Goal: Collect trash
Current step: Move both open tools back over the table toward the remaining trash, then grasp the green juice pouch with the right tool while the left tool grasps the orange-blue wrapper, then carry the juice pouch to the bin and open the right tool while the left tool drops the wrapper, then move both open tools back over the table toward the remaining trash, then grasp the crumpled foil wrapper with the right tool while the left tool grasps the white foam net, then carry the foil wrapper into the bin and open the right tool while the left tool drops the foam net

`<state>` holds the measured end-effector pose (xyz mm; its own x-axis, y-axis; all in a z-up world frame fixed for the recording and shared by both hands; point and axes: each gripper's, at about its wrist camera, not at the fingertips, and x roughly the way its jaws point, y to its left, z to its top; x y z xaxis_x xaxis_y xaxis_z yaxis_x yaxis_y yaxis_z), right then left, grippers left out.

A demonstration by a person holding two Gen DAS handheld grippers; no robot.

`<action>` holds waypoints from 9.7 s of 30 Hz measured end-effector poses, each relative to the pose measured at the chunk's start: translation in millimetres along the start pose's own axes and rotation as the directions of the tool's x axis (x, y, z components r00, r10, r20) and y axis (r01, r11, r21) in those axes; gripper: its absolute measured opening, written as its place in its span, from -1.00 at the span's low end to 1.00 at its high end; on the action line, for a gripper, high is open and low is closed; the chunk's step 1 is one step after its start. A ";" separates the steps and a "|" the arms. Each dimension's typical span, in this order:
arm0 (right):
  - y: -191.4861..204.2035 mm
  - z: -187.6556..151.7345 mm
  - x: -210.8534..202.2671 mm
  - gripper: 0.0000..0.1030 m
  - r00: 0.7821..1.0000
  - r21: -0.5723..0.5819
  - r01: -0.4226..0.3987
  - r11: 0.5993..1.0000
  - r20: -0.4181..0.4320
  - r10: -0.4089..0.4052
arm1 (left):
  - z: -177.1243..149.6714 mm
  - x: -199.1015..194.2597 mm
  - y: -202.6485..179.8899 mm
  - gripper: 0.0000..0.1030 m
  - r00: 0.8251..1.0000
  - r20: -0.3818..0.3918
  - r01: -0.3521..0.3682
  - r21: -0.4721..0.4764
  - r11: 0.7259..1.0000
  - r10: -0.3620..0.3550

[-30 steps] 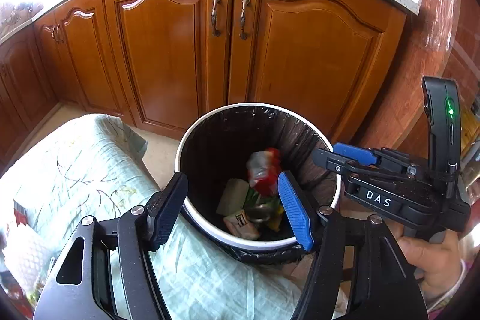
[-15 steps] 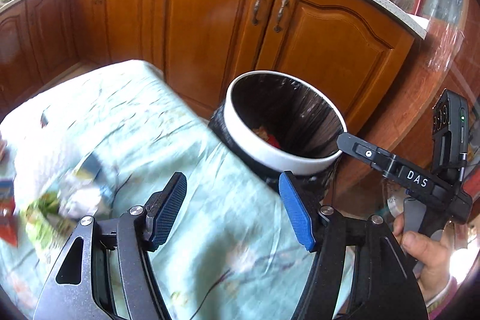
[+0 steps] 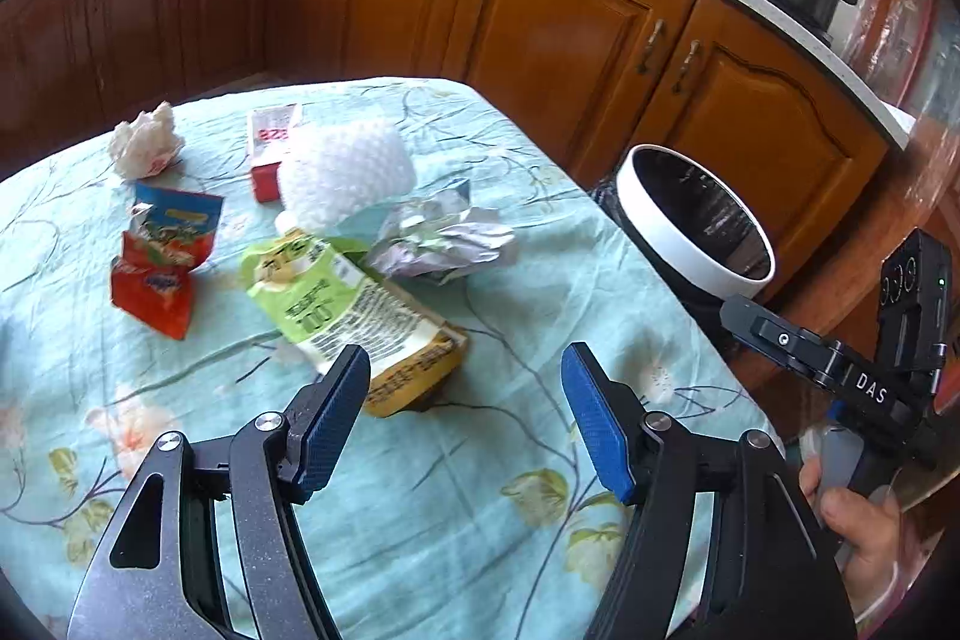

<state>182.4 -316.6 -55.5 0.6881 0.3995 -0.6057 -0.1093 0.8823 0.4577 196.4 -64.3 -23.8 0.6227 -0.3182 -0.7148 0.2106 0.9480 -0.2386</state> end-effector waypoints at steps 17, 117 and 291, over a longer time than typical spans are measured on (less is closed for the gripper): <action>88.0 -10.6 45.8 0.55 0.986 -0.162 -0.136 0.977 -0.120 0.117 | -8.3 -21.9 88.9 0.31 0.991 0.015 -0.131 -0.126 0.983 0.134; -116.4 95.4 -39.0 -0.93 0.973 0.007 0.204 0.979 0.110 -0.204 | 101.5 95.4 -180.1 -0.89 0.986 -0.077 0.165 0.368 0.915 -0.147; -135.0 90.6 -40.0 -0.24 0.964 0.087 0.251 0.964 0.063 -0.257 | 100.5 123.9 -190.5 -0.69 0.970 -0.150 0.226 0.277 0.934 -0.190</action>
<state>234.6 -474.2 -34.1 0.7370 0.1425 -0.6607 0.1298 0.9295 0.3453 309.1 -284.5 -0.8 0.4512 -0.4888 -0.7467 0.5460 0.8130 -0.2023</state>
